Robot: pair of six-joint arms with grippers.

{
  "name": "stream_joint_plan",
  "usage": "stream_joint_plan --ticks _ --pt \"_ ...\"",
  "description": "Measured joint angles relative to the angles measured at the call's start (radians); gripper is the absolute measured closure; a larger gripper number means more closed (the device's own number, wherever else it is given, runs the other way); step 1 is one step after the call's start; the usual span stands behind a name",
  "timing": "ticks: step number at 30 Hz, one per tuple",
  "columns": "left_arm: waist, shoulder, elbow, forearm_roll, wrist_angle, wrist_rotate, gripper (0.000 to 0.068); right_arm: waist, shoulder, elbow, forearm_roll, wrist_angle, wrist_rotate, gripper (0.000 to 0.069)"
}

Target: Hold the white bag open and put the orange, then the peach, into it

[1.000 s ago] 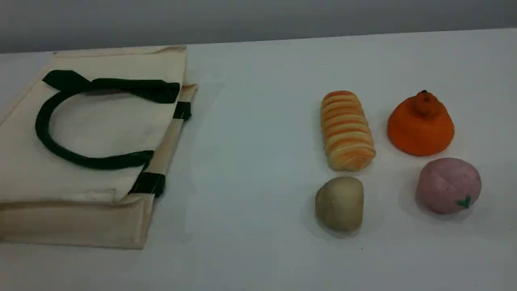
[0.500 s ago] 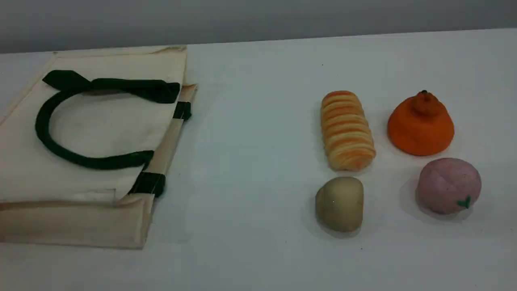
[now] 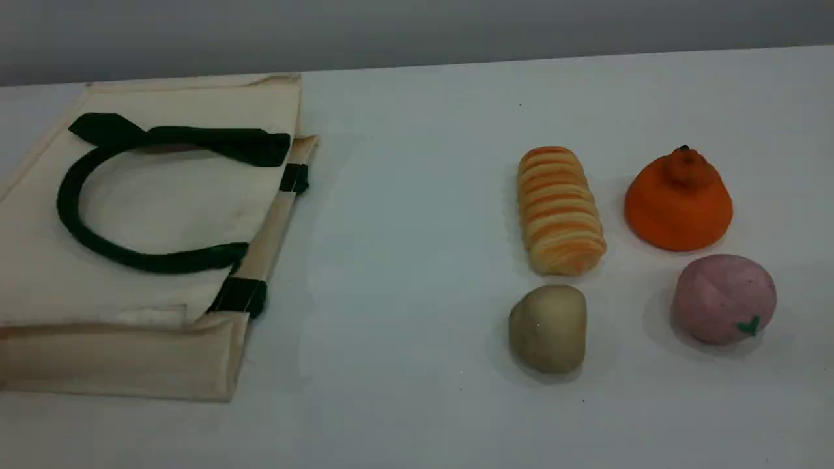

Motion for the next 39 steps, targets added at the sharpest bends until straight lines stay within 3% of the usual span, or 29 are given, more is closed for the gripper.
stream_joint_plan --ticks 14,21,35,39 --pt "-0.001 0.0 0.001 -0.004 -0.012 0.0 0.0155 0.0 0.0 0.001 0.063 -0.01 0.0 0.0185" --pt "-0.07 0.0 0.001 -0.005 -0.012 0.0 0.0155 0.0 0.0 0.001 0.078 -0.014 0.0 0.0185" --pt "-0.071 0.01 -0.003 -0.002 -0.01 -0.009 0.0155 0.0 0.0 -0.005 0.11 -0.03 0.0 0.0185" --pt "-0.071 0.082 -0.041 -0.003 0.062 -0.032 0.0155 0.0 0.021 -0.031 0.215 -0.027 -0.018 0.0185"
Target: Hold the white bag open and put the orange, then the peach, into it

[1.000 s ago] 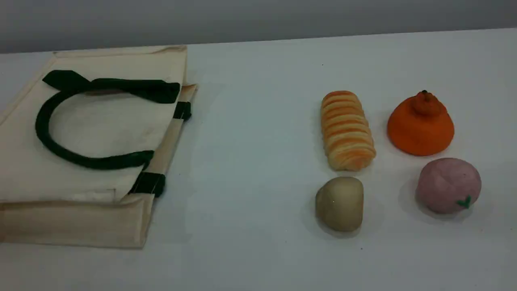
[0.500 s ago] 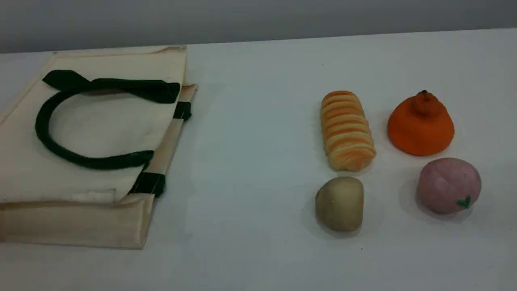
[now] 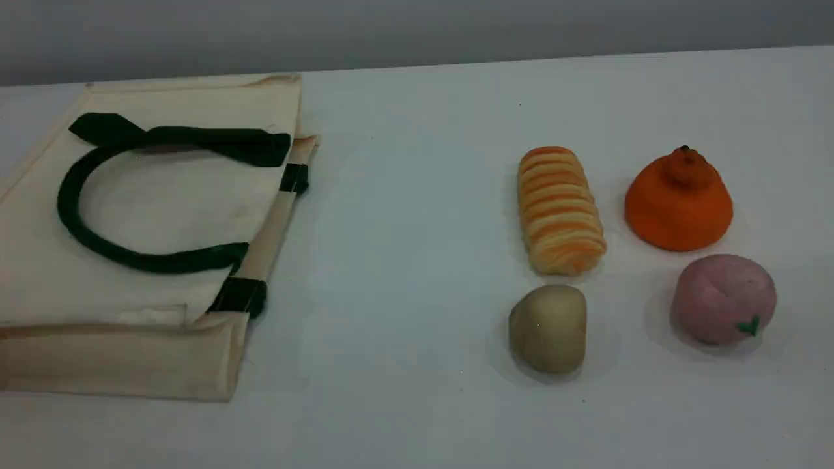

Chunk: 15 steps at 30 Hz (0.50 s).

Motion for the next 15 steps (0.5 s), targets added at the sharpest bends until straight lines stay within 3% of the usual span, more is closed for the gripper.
stream_joint_plan --ticks 7,15 --pt "0.0 0.21 -0.101 -0.051 -0.037 0.003 0.0155 0.0 0.198 -0.031 0.103 -0.104 -0.068 0.0185" --pt "0.001 0.488 -0.164 -0.053 -0.215 0.009 0.0155 0.0 0.471 -0.031 0.217 -0.302 -0.199 0.0185"
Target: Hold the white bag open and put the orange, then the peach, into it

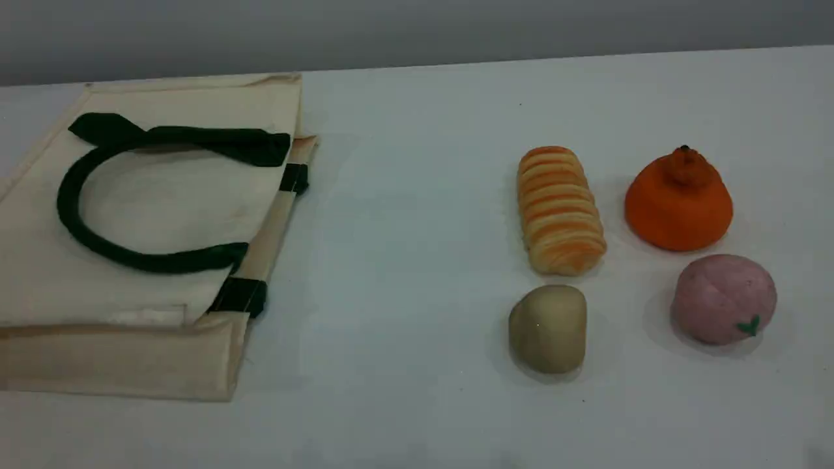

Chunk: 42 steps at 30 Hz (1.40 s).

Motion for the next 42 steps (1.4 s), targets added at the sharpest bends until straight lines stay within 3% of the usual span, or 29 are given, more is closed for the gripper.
stream_joint_plan --ticks 9,17,24,33,42 --pt "0.0 0.344 -0.087 -0.001 -0.148 0.0 0.0165 0.0 0.288 0.0 0.291 -0.156 -0.34 0.0185" --pt "0.0 0.645 -0.124 0.012 -0.293 0.0 0.0174 0.0 0.53 -0.008 0.583 -0.152 -0.628 0.0185" --pt "0.0 0.914 -0.192 0.079 -0.369 -0.039 0.0176 0.0 0.697 -0.031 0.797 -0.144 -0.83 0.0185" --pt "0.0 1.176 -0.292 0.201 -0.405 -0.142 0.0176 0.0 0.807 -0.031 0.959 -0.14 -0.988 0.0185" --pt "0.0 1.276 -0.346 0.426 -0.386 -0.35 0.0176 0.0 0.827 -0.031 0.958 -0.137 -1.013 0.0185"
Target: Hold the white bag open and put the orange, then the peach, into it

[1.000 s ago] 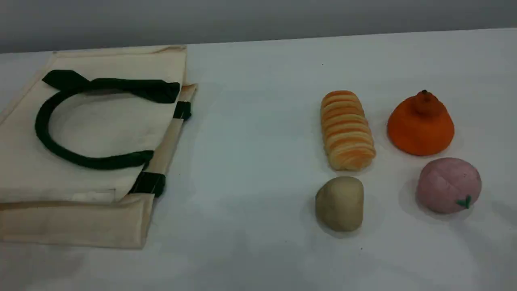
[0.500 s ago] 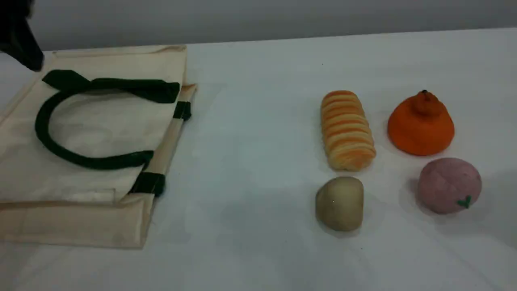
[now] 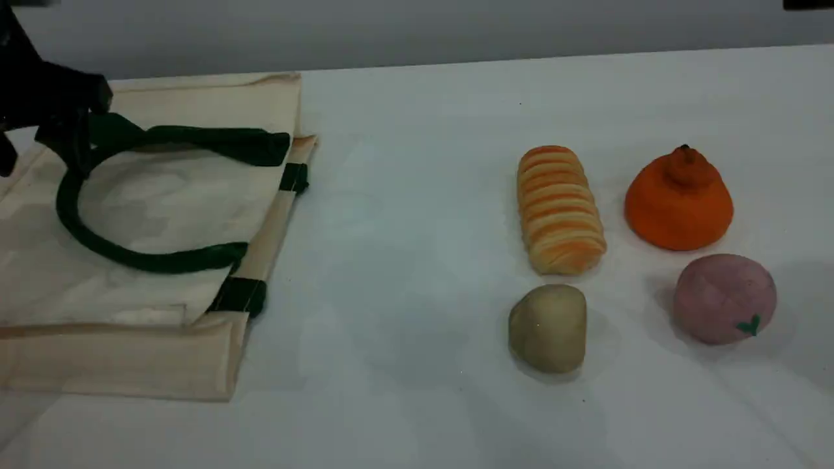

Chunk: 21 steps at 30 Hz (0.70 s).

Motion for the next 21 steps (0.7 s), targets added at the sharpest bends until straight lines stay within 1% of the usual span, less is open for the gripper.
stream_joint_plan --ticks 2,4,6,8,18,21 --pt "0.001 0.0 0.0 0.03 -0.035 -0.038 0.0176 0.0 0.0 0.0 0.0 -0.001 -0.001 0.0185" --pt "0.001 0.009 0.0 0.03 -0.06 -0.059 0.0176 0.0 0.0 0.0 0.0 -0.001 -0.001 0.0185" --pt "0.001 0.028 0.0 0.028 -0.08 -0.061 0.0176 0.0 0.0 0.0 0.0 -0.002 -0.001 0.0185" --pt "0.001 0.049 0.0 0.027 -0.079 -0.074 0.0176 0.0 0.0 0.0 0.0 -0.002 -0.001 0.0185" --pt "0.001 0.181 -0.001 0.026 -0.098 -0.079 0.0176 0.0 -0.001 0.0 0.001 -0.002 -0.001 0.0185" --pt "0.001 0.218 -0.01 0.022 -0.121 -0.079 0.0181 0.0 -0.001 0.0 0.001 -0.002 -0.001 0.0185"
